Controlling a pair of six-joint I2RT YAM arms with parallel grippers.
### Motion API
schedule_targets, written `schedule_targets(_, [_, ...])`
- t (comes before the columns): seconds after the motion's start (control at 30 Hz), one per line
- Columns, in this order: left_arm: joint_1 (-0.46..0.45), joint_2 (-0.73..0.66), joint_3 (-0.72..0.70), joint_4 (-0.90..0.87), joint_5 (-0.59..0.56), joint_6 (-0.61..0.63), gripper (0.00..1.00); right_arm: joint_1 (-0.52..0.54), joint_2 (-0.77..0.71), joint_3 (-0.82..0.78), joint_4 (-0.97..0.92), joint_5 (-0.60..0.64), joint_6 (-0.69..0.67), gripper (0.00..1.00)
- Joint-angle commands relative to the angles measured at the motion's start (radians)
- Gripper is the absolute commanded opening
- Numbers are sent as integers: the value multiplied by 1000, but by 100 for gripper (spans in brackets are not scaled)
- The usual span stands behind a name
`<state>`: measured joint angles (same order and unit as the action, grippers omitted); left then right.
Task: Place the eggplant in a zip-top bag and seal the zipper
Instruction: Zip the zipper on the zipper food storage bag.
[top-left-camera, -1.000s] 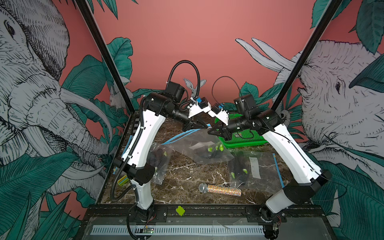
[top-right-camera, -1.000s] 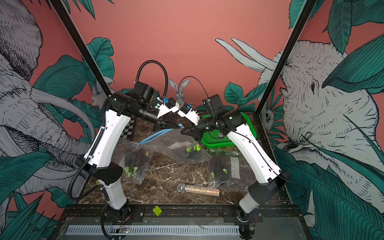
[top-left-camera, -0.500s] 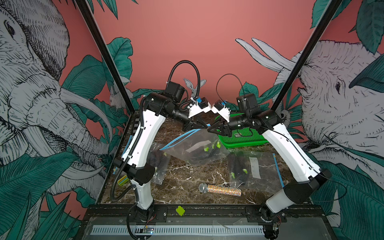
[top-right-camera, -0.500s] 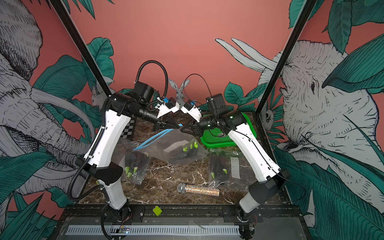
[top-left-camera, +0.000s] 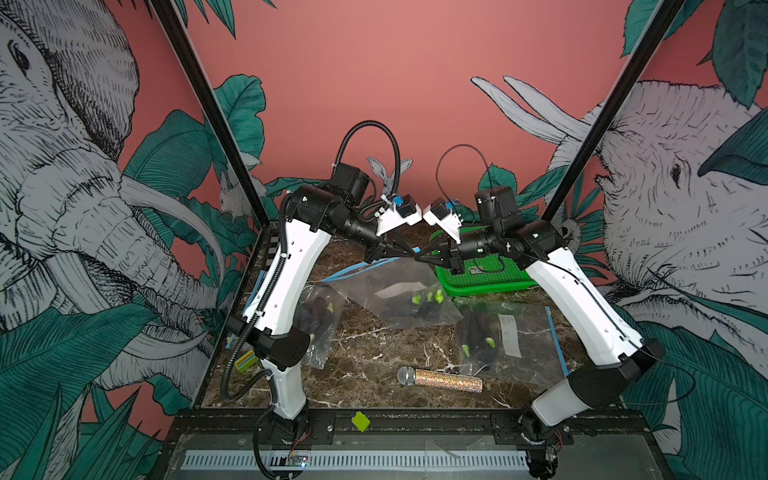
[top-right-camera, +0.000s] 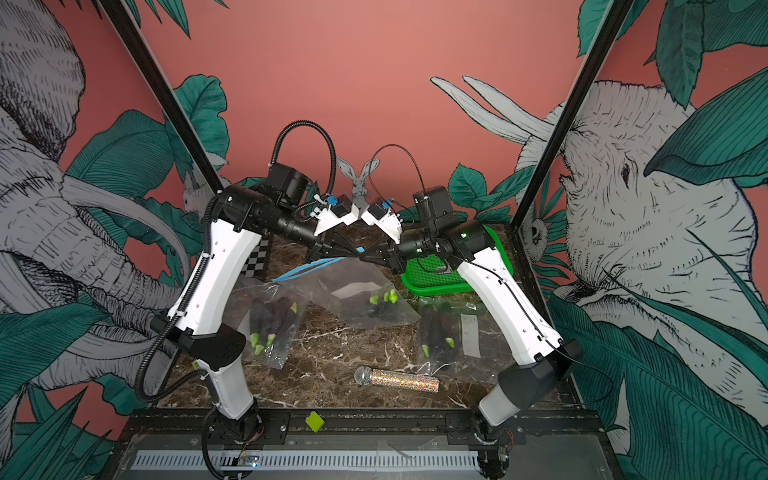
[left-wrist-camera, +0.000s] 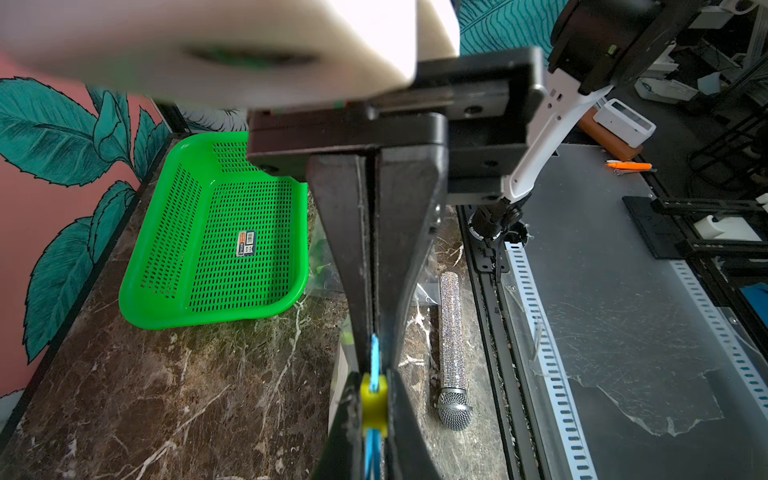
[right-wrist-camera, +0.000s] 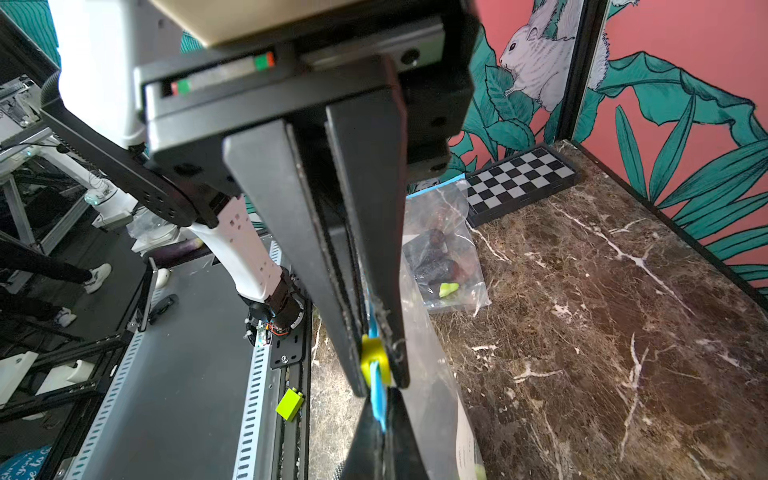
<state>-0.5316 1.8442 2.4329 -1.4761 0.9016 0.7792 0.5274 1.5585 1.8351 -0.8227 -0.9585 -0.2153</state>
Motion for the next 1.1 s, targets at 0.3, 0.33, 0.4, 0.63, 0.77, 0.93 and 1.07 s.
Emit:
schedule_targets(0.3, [19,-63,-55,-95,-60,26,0,-62,-108,-88,175,-60,94,0])
schedule_targets(0.33, [20,-69,-65,-92,-58,26,0,-64,-107,-88,171,-58,92,0])
schedule_targets(0.4, [20,-74,-71,-89,-55,25,0,-64,-104,-88,159,-60,85,0])
schedule_targets(0.63, [21,-86,-105,-90,-70,16,0,-75,-96,-77,148,-77,86,0])
schedule_targets(0.77, [21,-79,-80,-84,-62,9,0,-74,-90,-78,156,-73,86,27])
schedule_targets(0.93, [20,-68,-51,-89,-58,11,0,-73,-88,-77,167,-103,88,34])
schedule_targets(1.07, [21,-59,-42,-90,-56,9,0,-61,-73,-71,186,-122,96,39])
